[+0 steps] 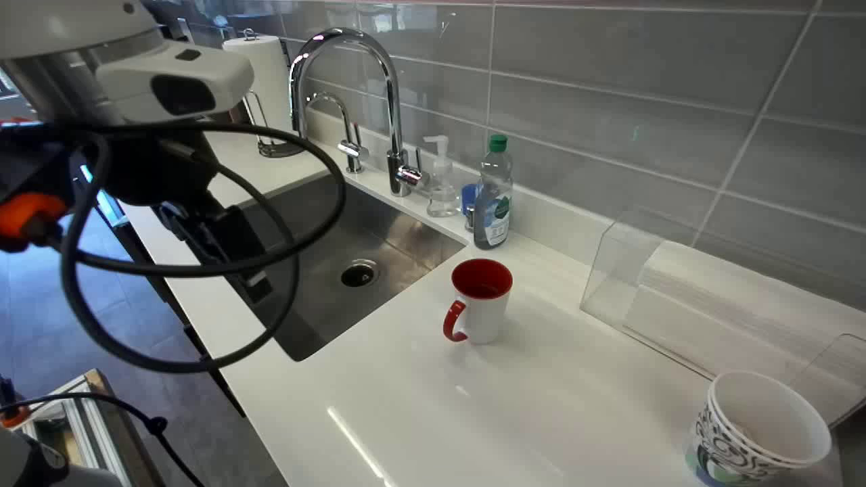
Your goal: Move the dishwashing liquid to the right.
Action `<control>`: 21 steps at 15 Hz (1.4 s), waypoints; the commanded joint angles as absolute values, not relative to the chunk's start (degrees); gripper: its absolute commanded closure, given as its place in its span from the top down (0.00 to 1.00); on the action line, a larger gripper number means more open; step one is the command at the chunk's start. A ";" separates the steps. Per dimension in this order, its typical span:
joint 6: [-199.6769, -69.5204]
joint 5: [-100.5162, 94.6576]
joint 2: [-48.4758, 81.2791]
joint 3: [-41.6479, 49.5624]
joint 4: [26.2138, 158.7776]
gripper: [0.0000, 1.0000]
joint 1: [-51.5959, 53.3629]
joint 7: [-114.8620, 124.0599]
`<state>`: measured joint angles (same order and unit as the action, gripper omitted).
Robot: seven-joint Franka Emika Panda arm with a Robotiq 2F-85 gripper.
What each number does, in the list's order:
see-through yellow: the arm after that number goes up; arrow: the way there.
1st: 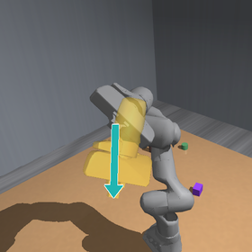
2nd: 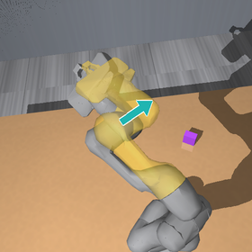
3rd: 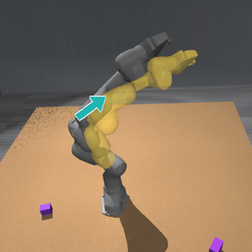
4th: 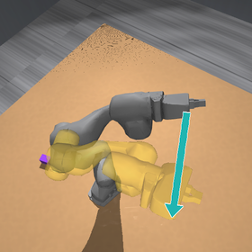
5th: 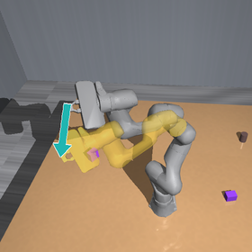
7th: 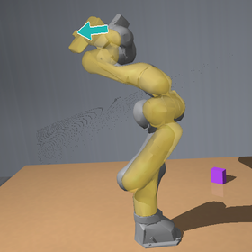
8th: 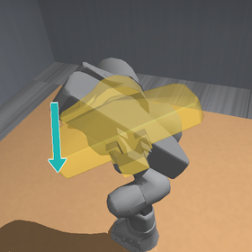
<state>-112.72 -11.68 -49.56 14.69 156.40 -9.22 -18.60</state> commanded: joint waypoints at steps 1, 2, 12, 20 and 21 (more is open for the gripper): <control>-112.57 -11.70 -49.57 14.73 156.29 1.00 -9.12 -18.53; -112.57 -11.70 -49.57 14.73 156.29 1.00 -9.12 -18.53; -118.62 -11.05 -46.86 14.27 155.80 1.00 -7.37 -17.81; -137.64 -4.95 -30.26 10.37 149.09 1.00 -3.52 -8.32; -139.57 -4.03 -27.92 10.24 147.76 1.00 -3.17 -7.96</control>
<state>-135.44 -7.67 -37.00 11.07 153.58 -4.21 -10.76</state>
